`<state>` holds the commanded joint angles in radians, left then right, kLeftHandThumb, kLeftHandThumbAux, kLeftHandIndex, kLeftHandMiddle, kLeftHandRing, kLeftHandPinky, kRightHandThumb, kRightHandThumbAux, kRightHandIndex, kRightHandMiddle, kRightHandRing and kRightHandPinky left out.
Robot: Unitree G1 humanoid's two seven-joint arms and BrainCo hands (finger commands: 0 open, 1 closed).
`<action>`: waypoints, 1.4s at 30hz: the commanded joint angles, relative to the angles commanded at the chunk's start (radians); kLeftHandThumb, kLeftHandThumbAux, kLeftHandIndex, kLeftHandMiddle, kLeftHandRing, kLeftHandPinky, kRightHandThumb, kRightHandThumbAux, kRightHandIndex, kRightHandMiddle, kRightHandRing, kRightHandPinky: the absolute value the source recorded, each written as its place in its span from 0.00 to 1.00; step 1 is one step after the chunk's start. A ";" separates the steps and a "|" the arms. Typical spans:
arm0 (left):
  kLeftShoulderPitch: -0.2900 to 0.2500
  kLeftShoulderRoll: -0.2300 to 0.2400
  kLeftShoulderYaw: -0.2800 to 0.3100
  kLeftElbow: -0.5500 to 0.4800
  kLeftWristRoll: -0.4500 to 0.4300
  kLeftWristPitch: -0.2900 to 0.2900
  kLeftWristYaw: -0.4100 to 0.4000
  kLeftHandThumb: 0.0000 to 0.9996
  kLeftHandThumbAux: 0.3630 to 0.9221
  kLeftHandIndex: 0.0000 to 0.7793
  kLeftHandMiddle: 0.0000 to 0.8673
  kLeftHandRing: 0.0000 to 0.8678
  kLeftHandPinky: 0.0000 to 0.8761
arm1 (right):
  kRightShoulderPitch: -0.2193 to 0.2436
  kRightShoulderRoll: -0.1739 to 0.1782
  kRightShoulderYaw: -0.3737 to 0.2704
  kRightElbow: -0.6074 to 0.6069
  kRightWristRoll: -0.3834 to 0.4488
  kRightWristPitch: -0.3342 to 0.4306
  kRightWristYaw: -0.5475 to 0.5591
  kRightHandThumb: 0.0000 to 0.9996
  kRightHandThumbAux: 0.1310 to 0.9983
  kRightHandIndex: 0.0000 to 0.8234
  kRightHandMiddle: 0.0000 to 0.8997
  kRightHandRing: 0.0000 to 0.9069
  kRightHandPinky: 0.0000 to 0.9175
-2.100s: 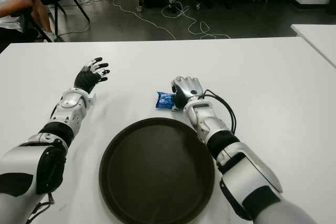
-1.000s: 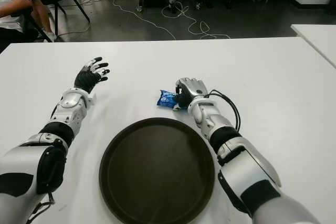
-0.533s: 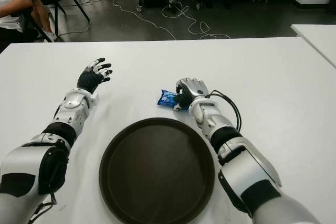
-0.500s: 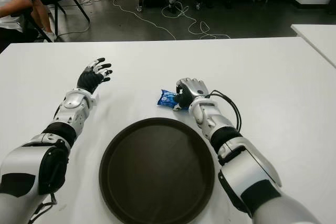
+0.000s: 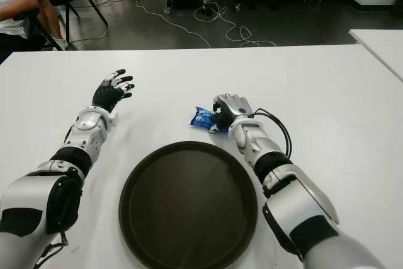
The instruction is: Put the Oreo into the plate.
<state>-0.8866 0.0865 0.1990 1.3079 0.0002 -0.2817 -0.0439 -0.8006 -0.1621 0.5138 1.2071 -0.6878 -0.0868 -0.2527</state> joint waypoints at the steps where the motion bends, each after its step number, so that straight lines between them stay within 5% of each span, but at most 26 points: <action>1: 0.000 0.000 -0.001 0.000 0.001 -0.001 0.001 0.17 0.72 0.18 0.24 0.23 0.23 | 0.000 0.000 0.000 0.000 -0.001 0.000 0.000 0.00 0.82 0.57 0.58 0.61 0.58; 31: -0.001 -0.006 0.005 -0.001 -0.002 -0.003 0.004 0.19 0.75 0.18 0.25 0.23 0.24 | -0.017 -0.025 -0.018 0.021 0.015 -0.027 0.021 0.04 0.86 0.60 0.67 0.68 0.66; 32: -0.001 -0.007 0.005 -0.001 -0.003 -0.003 0.004 0.19 0.75 0.19 0.25 0.23 0.24 | -0.018 -0.027 -0.016 0.019 0.013 -0.027 0.016 0.07 0.85 0.60 0.68 0.68 0.66; 35: -0.001 -0.008 0.006 -0.001 -0.003 -0.004 0.003 0.19 0.75 0.18 0.25 0.23 0.24 | -0.018 -0.032 -0.010 0.016 0.008 -0.027 0.003 0.48 0.75 0.54 0.67 0.67 0.66; 38: -0.001 -0.008 0.006 -0.002 -0.004 -0.003 0.003 0.19 0.75 0.17 0.24 0.23 0.24 | -0.019 -0.035 -0.005 0.015 0.004 -0.025 -0.004 0.62 0.71 0.52 0.68 0.67 0.66; 42: -0.003 -0.009 0.008 -0.001 -0.005 0.000 0.005 0.19 0.75 0.17 0.24 0.23 0.24 | -0.021 -0.037 -0.001 0.013 0.005 -0.020 -0.010 0.67 0.70 0.52 0.69 0.68 0.67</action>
<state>-0.8895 0.0775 0.2066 1.3065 -0.0046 -0.2814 -0.0392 -0.8217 -0.1995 0.5130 1.2203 -0.6829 -0.1072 -0.2623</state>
